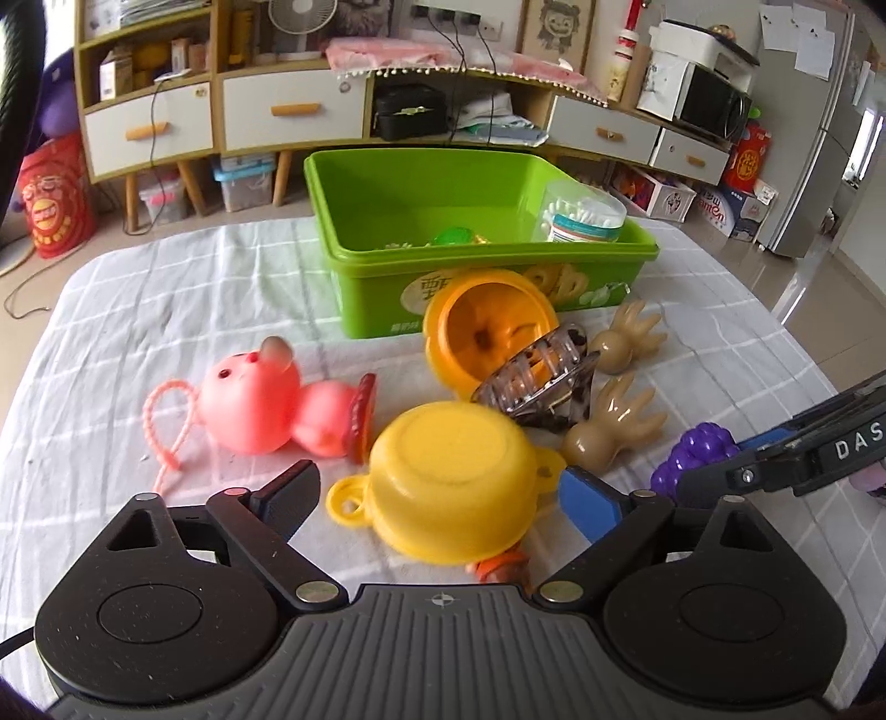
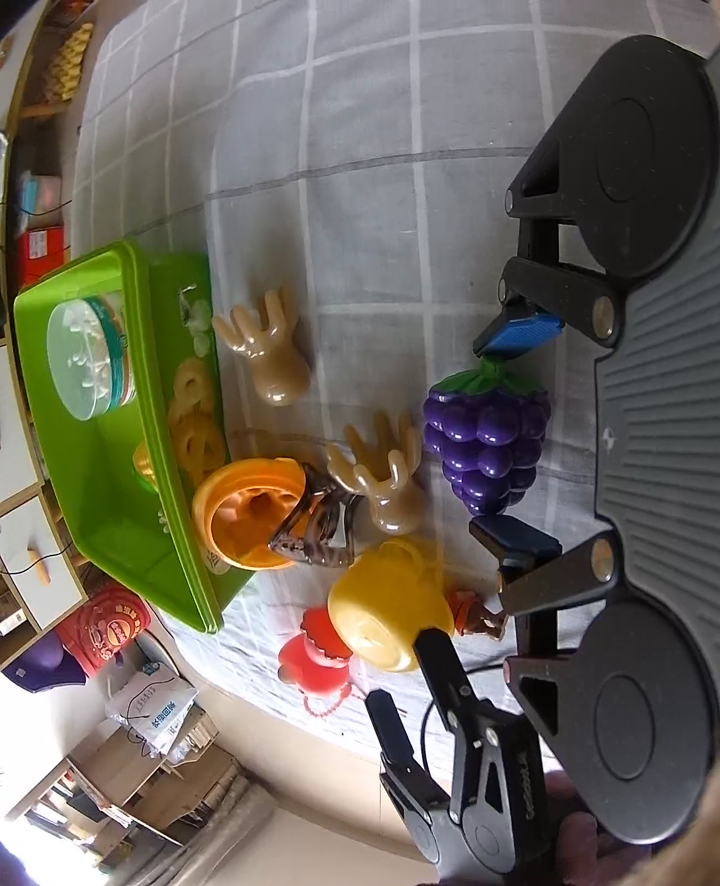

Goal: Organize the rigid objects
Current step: 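Grasp the yellow pot with the left tool while the right tool holds the grapes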

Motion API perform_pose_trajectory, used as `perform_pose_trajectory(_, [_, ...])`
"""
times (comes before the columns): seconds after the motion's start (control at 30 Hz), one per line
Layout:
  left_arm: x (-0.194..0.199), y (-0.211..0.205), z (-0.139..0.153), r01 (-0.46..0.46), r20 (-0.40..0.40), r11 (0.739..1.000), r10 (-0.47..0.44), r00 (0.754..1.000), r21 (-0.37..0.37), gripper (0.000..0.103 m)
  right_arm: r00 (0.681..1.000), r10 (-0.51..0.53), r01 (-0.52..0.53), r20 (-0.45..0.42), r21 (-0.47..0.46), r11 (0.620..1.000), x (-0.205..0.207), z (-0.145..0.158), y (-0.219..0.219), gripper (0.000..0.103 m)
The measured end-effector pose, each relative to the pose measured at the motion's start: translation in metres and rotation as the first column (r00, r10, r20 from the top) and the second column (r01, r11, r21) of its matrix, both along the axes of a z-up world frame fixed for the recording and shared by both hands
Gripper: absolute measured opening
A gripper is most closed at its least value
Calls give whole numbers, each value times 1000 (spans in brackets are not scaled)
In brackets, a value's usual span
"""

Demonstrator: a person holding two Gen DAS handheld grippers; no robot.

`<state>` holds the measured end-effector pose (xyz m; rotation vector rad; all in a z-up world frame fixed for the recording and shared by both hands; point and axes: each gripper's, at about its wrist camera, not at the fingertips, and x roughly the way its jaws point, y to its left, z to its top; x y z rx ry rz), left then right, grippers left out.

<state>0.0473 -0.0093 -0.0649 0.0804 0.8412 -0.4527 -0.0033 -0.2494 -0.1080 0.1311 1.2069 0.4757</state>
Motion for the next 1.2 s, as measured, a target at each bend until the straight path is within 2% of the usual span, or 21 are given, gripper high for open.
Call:
perform_pose_trajectory(0.23, [7, -14, -9, 2, -7, 999, -2, 1000, 47, 87, 999, -7, 7, -39, -15, 1000, -1, 1, 0, 48])
perform_pose_trajectory(0.33, [10, -14, -14, -12, -29, 998, 14, 999, 56, 81, 999, -6, 5, -41, -22, 1000, -1, 1, 3, 49])
perform_pose_trajectory(0.37, [12, -13, -15, -16, -38, 999, 18, 999, 52, 78, 999, -5, 4, -40, -24, 1000, -1, 1, 4, 49])
perform_pose_trajectory(0.6, [13, -10, -15, -45, -67, 999, 47, 997, 19, 77, 1000, 1, -2, -22, -46, 999, -2, 1, 8, 49])
perform_pose_trajectory(0.77, [12, -10, -9, -43, -68, 999, 43, 997, 5, 77, 1000, 5, -4, 11, -49, 999, -4, 2, 9, 43])
perform_pose_trajectory(0.83, [12, -11, -7, -40, -66, 999, 40, 997, 2, 77, 1000, 7, -6, 28, -43, 999, -5, 4, 10, 35])
perform_pose_trajectory(1.2, [10, -9, 4, -59, -66, 998, 58, 996, -19, 77, 997, 9, -7, 72, -18, 1000, -11, 11, 11, 33])
